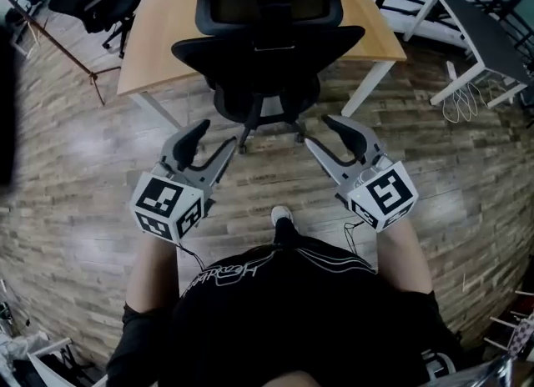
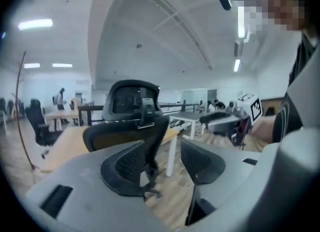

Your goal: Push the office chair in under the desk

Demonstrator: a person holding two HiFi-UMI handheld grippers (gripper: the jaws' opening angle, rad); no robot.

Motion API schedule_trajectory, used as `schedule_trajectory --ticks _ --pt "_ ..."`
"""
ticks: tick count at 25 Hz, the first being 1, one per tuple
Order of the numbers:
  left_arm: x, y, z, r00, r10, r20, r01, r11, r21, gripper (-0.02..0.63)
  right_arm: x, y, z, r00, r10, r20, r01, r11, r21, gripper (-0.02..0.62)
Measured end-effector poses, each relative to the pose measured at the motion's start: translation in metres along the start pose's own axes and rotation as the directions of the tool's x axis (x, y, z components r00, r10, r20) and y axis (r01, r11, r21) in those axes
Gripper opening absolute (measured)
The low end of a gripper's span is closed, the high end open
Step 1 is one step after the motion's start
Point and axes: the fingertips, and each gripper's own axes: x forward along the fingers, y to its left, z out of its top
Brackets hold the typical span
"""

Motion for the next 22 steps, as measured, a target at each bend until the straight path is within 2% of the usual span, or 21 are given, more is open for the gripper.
schedule_trajectory --ticks 1,3,7,11,13,15,18,20,22 --pt "-0.012 -0.018 0.001 0.999 -0.046 0.024 0.048 0.996 -0.076 0.22 -0.006 0.02 0.007 1.0 0.014 0.024 -0.015 0.999 0.042 0.178" --pt "-0.037 -0.049 0.006 0.99 -0.117 0.079 0.129 0.976 -0.175 0.193 -0.019 0.057 0.023 0.997 0.037 0.073 -0.046 0.992 0.116 0.148" --pt "-0.091 -0.098 0.014 0.956 -0.236 0.175 0.274 0.93 -0.245 0.135 -0.053 0.109 0.044 0.989 0.061 0.138 -0.09 0.973 0.211 0.114" --pt "-0.134 -0.125 0.021 0.929 -0.273 0.25 0.342 0.891 -0.299 0.064 -0.078 0.148 0.052 0.982 0.082 0.171 -0.129 0.951 0.283 0.071" --pt "-0.15 -0.142 0.024 0.907 -0.31 0.284 0.39 0.874 -0.29 0.029 -0.084 0.165 0.052 0.986 0.068 0.155 -0.107 0.959 0.263 0.058" --pt "-0.164 -0.161 0.028 0.886 -0.35 0.306 0.429 0.868 -0.249 0.012 -0.089 0.183 0.055 0.988 0.062 0.144 -0.094 0.97 0.226 0.049" --pt "-0.175 -0.175 0.028 0.885 -0.358 0.297 0.422 0.887 -0.187 0.008 -0.094 0.204 0.062 0.98 0.118 0.158 -0.158 0.948 0.278 0.04" --pt "-0.178 -0.181 0.023 0.887 -0.363 0.284 0.422 0.888 -0.181 0.007 -0.097 0.212 0.065 0.973 0.152 0.173 -0.201 0.928 0.314 0.04" --pt "-0.181 -0.185 0.019 0.887 -0.37 0.277 0.428 0.884 -0.187 0.006 -0.1 0.217 0.066 0.971 0.163 0.174 -0.212 0.925 0.316 0.04"
